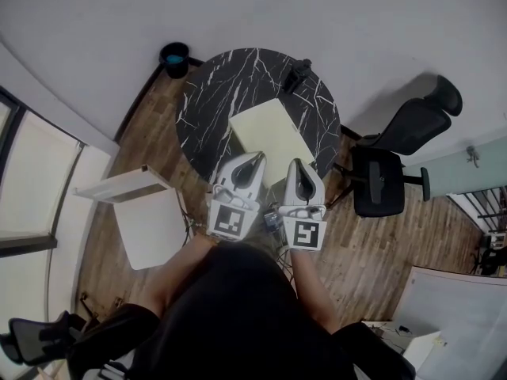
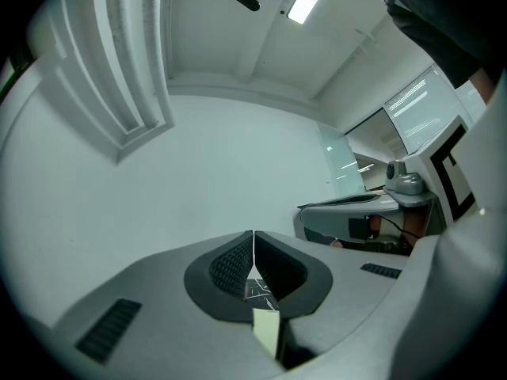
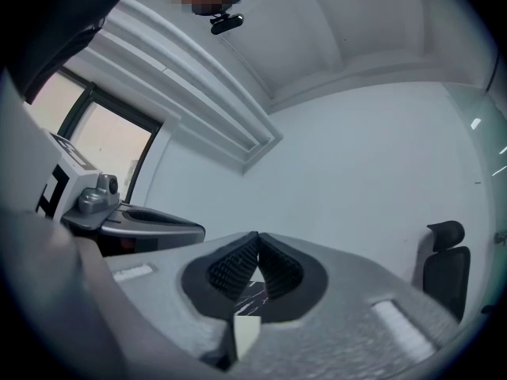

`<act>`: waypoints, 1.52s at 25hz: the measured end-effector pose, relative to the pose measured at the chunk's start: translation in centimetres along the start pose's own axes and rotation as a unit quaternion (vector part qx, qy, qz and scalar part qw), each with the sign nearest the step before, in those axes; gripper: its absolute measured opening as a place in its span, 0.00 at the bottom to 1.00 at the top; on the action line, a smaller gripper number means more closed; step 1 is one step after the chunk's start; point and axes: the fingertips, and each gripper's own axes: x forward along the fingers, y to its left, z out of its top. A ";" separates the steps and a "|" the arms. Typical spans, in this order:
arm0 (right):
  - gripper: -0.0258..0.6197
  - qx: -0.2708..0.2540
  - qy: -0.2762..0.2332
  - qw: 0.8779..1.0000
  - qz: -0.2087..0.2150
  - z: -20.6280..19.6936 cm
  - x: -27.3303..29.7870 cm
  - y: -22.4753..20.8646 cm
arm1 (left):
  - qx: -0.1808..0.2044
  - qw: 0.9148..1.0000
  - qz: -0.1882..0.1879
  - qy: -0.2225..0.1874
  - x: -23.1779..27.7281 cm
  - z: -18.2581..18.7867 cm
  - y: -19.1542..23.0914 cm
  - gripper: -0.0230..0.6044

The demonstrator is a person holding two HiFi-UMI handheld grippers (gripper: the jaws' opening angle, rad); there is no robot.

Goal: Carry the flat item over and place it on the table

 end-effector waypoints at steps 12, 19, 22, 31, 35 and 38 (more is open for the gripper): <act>0.04 0.009 -0.001 1.000 -0.019 -0.3 -0.5 -0.9 | 0.001 1.000 -0.003 -0.003 -0.2 -0.1 -0.5 0.04; 0.04 0.000 0.017 1.000 -0.013 -1.1 -0.6 -0.8 | -0.001 1.000 -0.006 0.002 -0.2 -0.4 -0.6 0.04; 0.03 -0.009 0.013 1.000 -0.007 -0.9 -0.3 -0.2 | 0.002 1.000 -0.008 0.003 -0.2 -0.5 -0.5 0.04; 0.03 -0.012 0.017 1.000 0.005 -1.3 -0.1 0.1 | 0.036 0.999 -0.025 0.013 0.2 -1.2 -0.9 0.04; 0.03 -0.015 0.019 1.000 0.006 -1.5 0.0 0.1 | 0.037 0.999 -0.025 0.016 0.2 -1.3 -0.8 0.04; 0.03 -0.011 0.031 0.999 -0.002 -1.8 -0.1 -0.1 | 0.018 1.000 -0.016 0.013 0.1 -1.2 -0.7 0.04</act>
